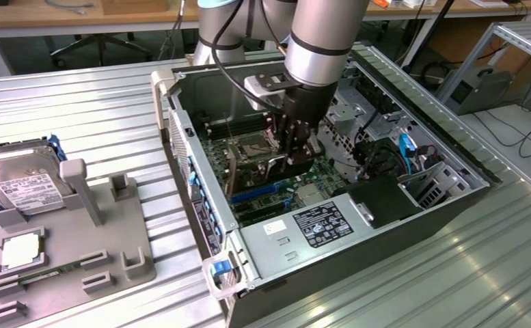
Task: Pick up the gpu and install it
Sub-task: 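Insert the gpu into the slot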
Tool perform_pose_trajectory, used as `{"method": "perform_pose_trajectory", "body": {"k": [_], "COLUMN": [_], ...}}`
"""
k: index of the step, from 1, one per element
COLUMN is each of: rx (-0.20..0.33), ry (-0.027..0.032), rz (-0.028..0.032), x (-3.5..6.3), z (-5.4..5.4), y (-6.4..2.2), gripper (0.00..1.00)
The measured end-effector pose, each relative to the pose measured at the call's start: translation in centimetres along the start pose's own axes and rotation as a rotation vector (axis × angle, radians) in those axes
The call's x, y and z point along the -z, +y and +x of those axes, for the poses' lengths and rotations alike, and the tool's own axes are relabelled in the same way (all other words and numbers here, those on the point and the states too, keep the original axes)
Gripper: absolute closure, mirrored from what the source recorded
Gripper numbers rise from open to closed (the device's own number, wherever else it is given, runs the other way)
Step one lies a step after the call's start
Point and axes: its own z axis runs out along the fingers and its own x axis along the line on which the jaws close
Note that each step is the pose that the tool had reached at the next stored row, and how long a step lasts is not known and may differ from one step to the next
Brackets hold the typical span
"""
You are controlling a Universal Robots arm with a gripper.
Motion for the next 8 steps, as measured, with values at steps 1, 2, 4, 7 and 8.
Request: {"method": "perform_pose_trajectory", "body": {"k": [1, 2, 4, 7, 8], "rx": [0.000, 0.000, 0.000, 0.000, 0.000], "ry": [-0.0001, -0.0003, -0.0002, -0.0029, -0.0053], "rz": [0.0001, 0.0001, 0.0001, 0.0007, 0.0011], "x": [-0.02, -0.04, -0.08, -0.26, -0.37], "z": [0.0, 0.0, 0.0, 0.0, 0.0], "y": [0.07, 0.20, 0.49, 1.13, 1.36], "gripper": [0.73, 0.73, 0.73, 0.73, 0.73]}}
